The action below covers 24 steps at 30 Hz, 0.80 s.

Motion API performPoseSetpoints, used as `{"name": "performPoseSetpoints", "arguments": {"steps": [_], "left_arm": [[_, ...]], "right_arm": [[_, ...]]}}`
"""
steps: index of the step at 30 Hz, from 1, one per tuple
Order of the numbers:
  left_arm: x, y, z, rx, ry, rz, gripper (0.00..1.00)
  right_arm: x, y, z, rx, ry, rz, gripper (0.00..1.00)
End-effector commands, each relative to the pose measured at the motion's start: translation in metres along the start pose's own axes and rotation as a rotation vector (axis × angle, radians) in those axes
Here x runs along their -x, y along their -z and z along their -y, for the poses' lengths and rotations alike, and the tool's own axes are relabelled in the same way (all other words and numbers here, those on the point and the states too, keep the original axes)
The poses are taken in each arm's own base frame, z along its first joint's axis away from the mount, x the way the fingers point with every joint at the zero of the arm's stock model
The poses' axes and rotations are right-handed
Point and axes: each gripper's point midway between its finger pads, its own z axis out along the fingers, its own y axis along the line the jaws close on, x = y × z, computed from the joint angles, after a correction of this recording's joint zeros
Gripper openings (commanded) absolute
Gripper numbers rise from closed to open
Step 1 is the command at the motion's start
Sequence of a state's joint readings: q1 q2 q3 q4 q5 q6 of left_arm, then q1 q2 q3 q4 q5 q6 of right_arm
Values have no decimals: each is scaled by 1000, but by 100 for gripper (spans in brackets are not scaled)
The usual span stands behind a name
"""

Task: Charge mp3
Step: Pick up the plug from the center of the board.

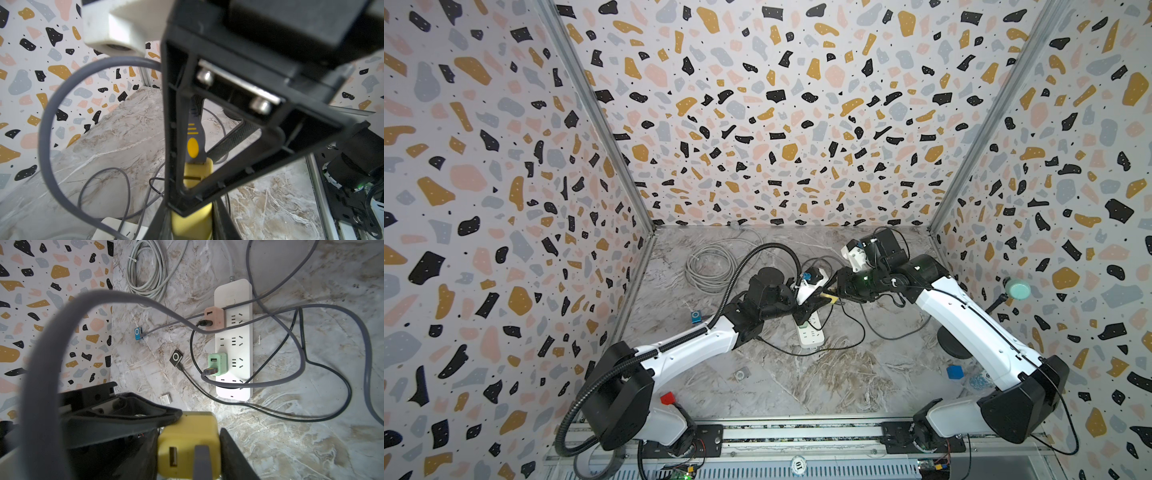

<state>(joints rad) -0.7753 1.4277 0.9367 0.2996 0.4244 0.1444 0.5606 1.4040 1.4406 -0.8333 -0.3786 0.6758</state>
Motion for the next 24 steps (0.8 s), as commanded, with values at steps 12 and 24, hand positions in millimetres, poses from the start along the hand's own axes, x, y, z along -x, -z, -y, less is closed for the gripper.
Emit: {"name": "performPoseSetpoints", "arguments": {"steps": [12, 24], "left_arm": [[3, -1, 2, 0, -60, -4, 0], [5, -1, -4, 26, -108, -18, 0]], "right_arm": [[-15, 9, -20, 87, 25, -48, 43], [-22, 7, -20, 94, 19, -82, 56]]}}
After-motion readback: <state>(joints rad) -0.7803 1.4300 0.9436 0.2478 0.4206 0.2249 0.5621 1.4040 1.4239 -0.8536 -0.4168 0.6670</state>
